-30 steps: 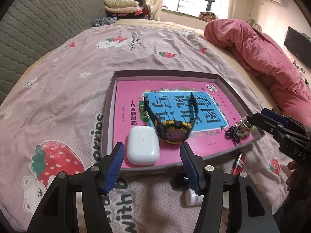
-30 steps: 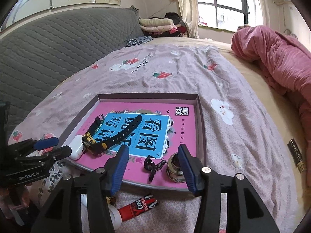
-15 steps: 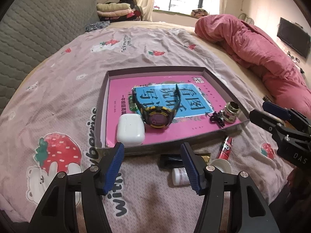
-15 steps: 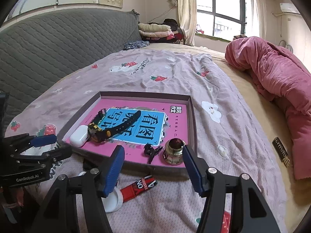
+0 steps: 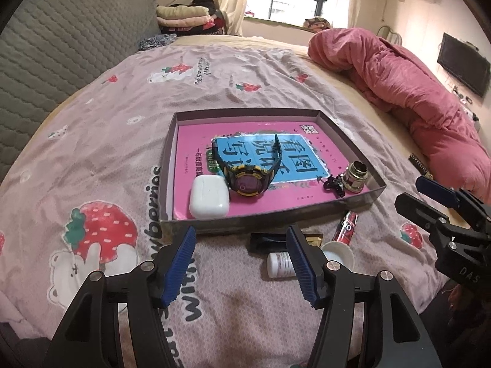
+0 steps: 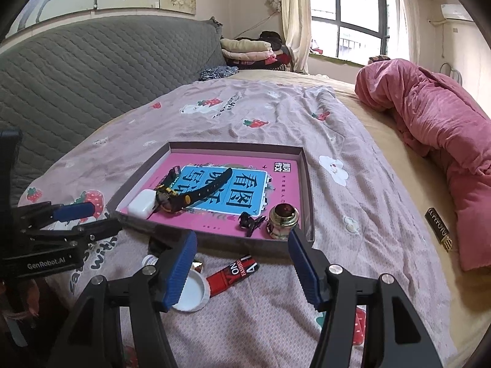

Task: Organize rigid objects
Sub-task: 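Withdraw both grippers from the tray toward the remaining items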

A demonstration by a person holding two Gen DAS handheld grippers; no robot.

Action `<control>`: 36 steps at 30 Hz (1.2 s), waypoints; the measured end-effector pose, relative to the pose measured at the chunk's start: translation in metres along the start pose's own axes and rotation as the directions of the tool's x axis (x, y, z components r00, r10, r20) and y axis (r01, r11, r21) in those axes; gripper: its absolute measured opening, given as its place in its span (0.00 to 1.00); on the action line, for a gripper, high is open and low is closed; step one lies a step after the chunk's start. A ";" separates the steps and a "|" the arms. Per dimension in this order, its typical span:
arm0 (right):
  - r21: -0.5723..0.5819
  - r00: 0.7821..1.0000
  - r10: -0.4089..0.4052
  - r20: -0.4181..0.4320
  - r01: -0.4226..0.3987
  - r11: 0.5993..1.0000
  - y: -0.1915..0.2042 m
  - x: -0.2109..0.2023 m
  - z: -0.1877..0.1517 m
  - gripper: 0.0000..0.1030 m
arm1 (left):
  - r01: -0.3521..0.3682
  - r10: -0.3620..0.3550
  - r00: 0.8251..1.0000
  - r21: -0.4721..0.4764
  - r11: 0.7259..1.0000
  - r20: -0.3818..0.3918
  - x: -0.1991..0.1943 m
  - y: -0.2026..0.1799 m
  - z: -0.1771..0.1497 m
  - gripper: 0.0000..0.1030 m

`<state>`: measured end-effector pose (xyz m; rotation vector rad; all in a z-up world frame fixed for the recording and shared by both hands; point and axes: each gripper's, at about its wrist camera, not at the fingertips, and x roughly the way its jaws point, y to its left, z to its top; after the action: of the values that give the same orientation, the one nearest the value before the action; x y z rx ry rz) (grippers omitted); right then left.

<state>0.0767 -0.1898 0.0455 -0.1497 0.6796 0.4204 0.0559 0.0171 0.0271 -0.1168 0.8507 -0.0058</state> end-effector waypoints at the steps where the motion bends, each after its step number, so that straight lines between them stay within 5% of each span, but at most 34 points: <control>1: 0.000 1.000 0.003 -0.002 -0.003 1.000 0.001 0.000 -0.001 0.60 | 0.004 -0.004 1.000 0.000 1.000 -0.002 -0.001 0.000 -0.001 0.62; 36: -0.054 0.999 0.032 -0.015 -0.033 0.998 0.018 -0.021 -0.011 0.60 | 0.032 -0.031 0.998 0.021 0.999 -0.049 -0.015 -0.009 -0.016 0.62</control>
<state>0.0483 -0.1834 0.0506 -0.1930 0.6853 0.4691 0.0344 0.0075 0.0292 -0.1102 0.8972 -0.0475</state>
